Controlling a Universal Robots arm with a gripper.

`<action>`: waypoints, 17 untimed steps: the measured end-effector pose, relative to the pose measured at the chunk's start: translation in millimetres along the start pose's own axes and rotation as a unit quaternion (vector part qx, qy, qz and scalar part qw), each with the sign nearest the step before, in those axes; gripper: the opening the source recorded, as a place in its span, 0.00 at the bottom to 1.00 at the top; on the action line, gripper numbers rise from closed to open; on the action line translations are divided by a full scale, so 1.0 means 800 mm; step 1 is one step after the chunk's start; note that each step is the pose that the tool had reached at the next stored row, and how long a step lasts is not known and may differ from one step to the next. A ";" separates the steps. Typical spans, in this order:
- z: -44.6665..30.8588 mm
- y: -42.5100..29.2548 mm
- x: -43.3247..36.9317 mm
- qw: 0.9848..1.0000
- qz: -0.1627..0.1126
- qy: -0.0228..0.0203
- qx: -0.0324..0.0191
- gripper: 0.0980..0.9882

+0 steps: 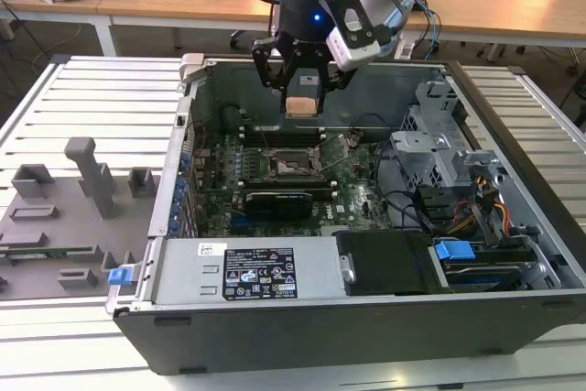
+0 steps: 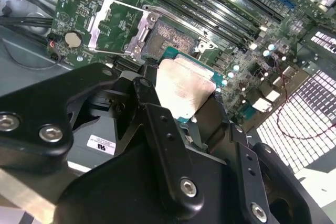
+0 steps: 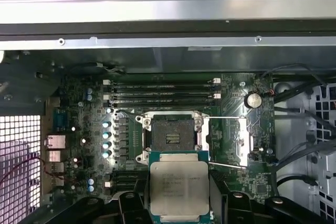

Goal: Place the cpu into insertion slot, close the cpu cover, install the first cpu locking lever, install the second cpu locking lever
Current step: 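Place the cpu into insertion slot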

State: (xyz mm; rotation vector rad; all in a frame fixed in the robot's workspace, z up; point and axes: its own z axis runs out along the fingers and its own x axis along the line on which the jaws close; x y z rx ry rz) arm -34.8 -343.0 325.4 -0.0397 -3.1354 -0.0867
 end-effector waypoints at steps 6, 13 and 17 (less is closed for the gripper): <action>0.0146 -0.0008 0.000 1.000 0.000 -0.001 0.008 0.50; 0.0240 -0.0013 0.000 0.999 0.031 -0.002 0.015 0.50; 0.0262 -0.0014 0.000 0.997 0.076 -0.004 0.014 0.50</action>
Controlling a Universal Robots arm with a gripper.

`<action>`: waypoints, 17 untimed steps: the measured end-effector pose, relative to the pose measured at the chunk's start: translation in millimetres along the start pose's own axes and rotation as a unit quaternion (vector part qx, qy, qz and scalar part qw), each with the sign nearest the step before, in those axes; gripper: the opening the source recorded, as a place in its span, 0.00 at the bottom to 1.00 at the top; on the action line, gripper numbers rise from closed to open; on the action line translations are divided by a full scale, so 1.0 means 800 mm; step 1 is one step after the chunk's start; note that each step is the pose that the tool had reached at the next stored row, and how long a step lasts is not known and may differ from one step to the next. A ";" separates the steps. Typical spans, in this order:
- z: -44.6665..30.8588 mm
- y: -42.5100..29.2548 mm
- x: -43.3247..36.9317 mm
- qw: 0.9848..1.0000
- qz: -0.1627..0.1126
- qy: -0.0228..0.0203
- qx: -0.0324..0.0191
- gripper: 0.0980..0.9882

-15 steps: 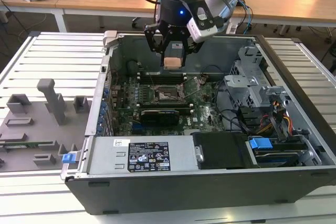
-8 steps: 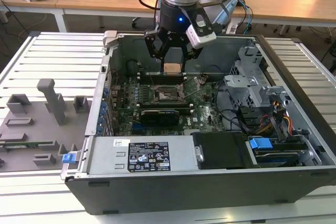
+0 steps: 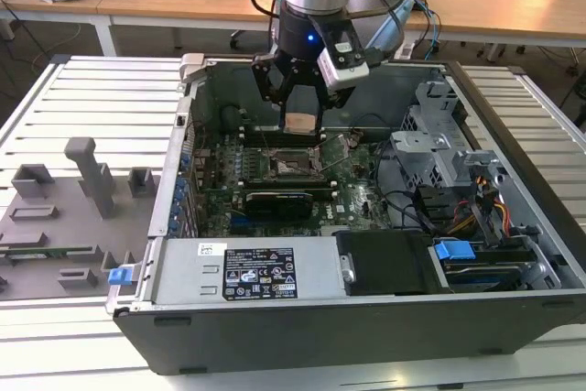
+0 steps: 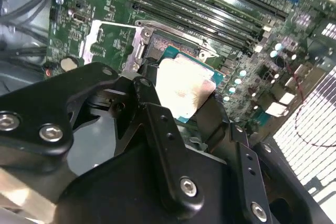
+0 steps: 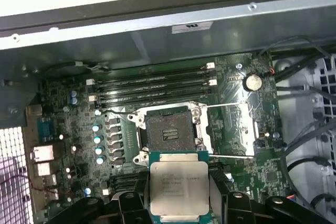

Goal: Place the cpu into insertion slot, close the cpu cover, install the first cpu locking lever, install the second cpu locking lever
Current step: 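Place the cpu into insertion slot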

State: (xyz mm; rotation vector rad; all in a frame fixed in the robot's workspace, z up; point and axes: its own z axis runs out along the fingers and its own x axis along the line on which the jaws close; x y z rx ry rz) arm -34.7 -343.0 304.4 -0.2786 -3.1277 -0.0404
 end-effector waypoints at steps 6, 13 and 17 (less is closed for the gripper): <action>0.0025 -0.0001 0.000 0.998 0.056 -0.001 0.000 0.50; 0.0053 -0.0001 0.000 0.992 0.123 -0.003 0.000 0.50; 0.0072 -0.0002 0.000 0.986 0.167 -0.004 0.000 0.50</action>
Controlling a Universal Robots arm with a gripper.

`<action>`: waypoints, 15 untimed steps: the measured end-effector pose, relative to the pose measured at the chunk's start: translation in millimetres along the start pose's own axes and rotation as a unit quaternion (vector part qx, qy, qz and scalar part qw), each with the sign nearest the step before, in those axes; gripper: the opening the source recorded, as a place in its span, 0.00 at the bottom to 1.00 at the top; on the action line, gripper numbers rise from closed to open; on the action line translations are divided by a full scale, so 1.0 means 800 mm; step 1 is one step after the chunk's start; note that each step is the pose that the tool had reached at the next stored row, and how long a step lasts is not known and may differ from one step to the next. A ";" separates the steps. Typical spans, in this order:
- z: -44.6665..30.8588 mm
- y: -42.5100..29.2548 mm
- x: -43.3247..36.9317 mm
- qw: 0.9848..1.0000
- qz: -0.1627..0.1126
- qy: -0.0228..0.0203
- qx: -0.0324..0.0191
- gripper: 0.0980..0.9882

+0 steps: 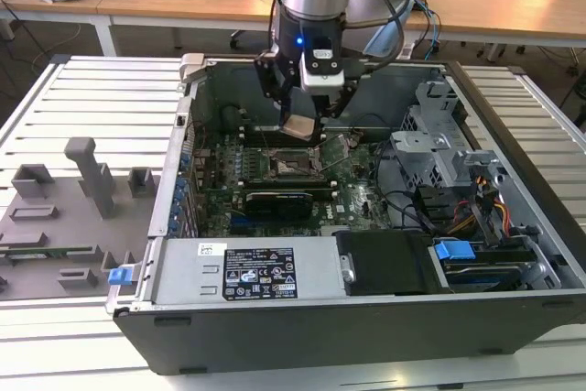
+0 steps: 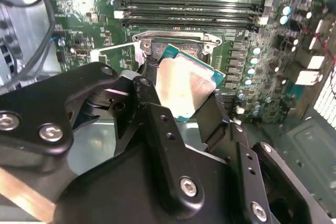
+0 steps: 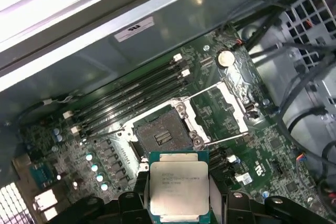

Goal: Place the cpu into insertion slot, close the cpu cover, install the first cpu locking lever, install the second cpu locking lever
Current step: 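Place the cpu into insertion slot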

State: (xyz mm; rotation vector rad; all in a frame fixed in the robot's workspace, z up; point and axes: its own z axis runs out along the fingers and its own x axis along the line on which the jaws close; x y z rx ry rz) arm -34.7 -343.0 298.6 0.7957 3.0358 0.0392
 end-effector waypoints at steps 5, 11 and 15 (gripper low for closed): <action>0.0017 0.0000 0.000 0.999 0.045 -0.001 0.000 0.50; 0.0040 -0.0001 0.000 0.994 0.108 -0.003 0.000 0.50; 0.0055 -0.0001 0.000 0.987 0.158 -0.004 0.000 0.50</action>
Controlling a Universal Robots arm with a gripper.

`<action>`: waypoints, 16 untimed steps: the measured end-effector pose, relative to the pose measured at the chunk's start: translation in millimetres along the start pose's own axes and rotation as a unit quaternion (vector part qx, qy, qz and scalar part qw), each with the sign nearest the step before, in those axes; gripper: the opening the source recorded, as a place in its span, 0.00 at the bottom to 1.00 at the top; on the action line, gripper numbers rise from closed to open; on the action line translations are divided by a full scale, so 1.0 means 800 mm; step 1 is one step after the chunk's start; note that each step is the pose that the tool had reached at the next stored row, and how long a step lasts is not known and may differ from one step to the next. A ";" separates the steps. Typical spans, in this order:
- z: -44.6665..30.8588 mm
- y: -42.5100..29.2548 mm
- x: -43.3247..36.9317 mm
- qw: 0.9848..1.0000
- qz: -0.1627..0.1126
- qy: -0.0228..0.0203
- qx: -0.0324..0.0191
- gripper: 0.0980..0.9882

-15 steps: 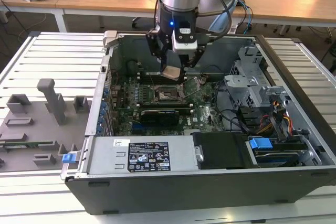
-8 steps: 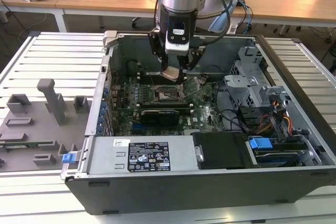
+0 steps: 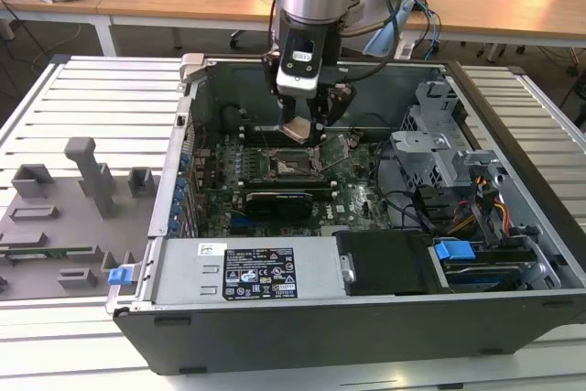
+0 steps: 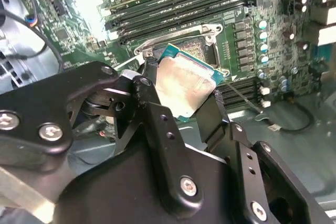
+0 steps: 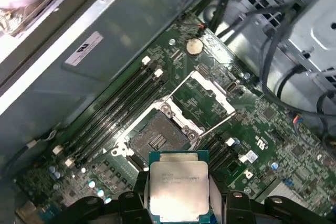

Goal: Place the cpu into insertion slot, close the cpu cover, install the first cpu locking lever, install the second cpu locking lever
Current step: 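Place the cpu into insertion slot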

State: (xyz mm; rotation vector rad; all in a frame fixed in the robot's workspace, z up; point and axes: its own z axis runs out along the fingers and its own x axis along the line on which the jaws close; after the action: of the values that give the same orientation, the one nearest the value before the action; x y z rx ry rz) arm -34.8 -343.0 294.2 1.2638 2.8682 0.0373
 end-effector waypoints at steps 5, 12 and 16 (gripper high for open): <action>0.0017 0.0000 0.000 0.997 0.072 -0.002 0.000 0.50; 0.0048 -0.0001 0.000 0.983 0.185 -0.005 -0.001 0.50; 0.0076 -0.0001 0.000 0.972 0.233 -0.006 -0.001 0.50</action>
State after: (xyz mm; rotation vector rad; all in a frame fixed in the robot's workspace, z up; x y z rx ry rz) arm -34.7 -343.0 288.2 1.8941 2.4906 0.0337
